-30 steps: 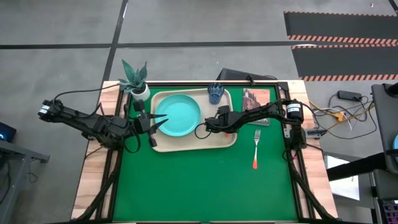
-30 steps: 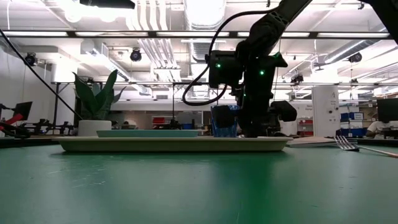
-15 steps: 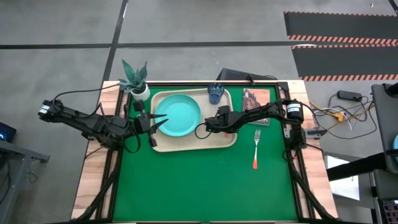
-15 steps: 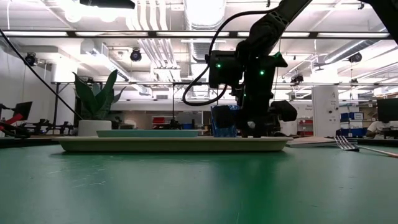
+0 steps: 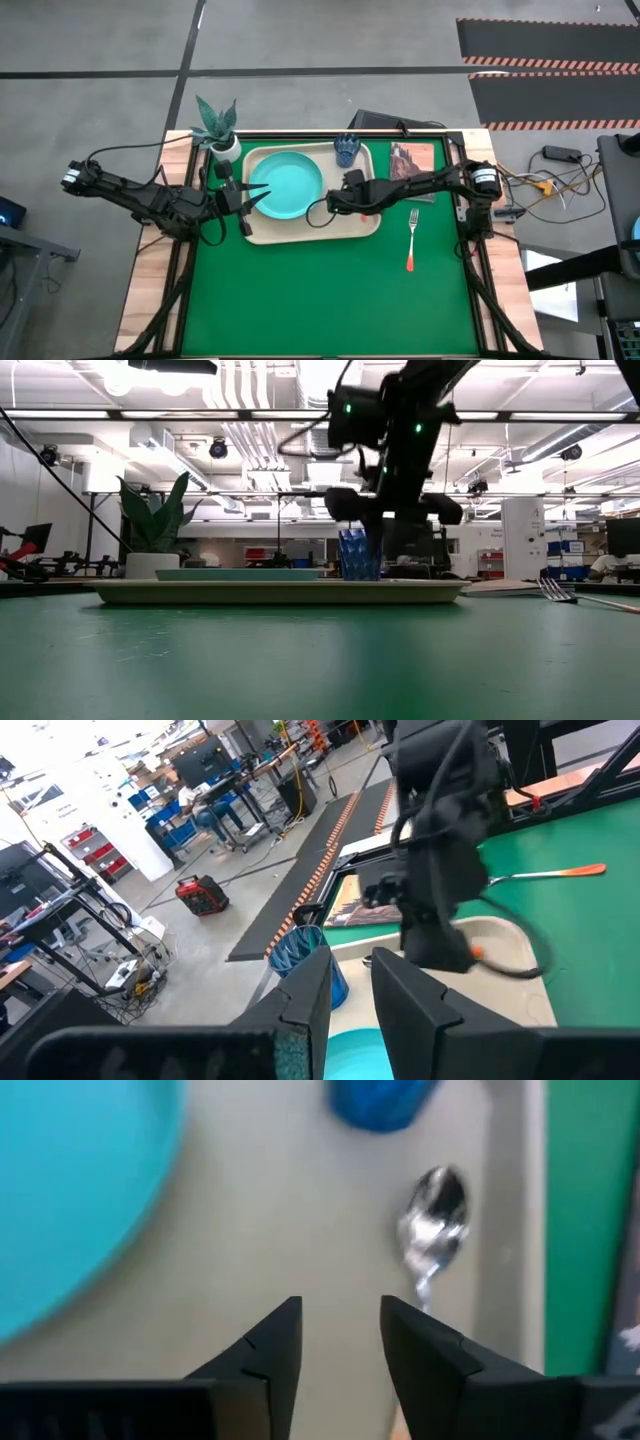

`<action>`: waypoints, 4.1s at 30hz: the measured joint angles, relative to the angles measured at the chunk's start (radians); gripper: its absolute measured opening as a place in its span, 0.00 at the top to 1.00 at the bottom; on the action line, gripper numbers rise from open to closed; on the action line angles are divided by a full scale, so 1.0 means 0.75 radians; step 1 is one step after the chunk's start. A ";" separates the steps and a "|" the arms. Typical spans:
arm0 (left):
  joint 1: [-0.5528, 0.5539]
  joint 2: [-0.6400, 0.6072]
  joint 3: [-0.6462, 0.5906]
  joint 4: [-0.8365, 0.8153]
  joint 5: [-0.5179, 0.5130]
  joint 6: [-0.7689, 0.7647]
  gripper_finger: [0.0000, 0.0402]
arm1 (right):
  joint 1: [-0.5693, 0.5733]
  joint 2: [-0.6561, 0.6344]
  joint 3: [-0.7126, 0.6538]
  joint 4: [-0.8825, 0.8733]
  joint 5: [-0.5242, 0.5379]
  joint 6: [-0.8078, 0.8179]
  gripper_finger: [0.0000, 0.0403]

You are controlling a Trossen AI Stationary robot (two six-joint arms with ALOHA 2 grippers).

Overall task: Pick and place plate/cup/fork/spoon on tray
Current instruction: Put the orange spoon on the light brown serving tray to the bottom of the blue cup, then put the orange fork on the light brown serving tray between the light blue plate and the orange spoon

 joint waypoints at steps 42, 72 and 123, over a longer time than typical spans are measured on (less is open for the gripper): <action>0.000 0.000 -0.008 0.000 0.001 -0.035 0.85 | 0.078 0.153 -0.018 -0.131 0.018 0.118 0.98; 0.000 0.000 -0.008 -0.011 0.001 -0.037 0.85 | 0.188 0.013 0.054 -0.160 -0.016 -0.019 0.98; 0.000 0.076 -0.007 0.040 0.001 -0.085 0.85 | 0.666 -0.483 -0.686 -0.450 -0.028 0.997 0.69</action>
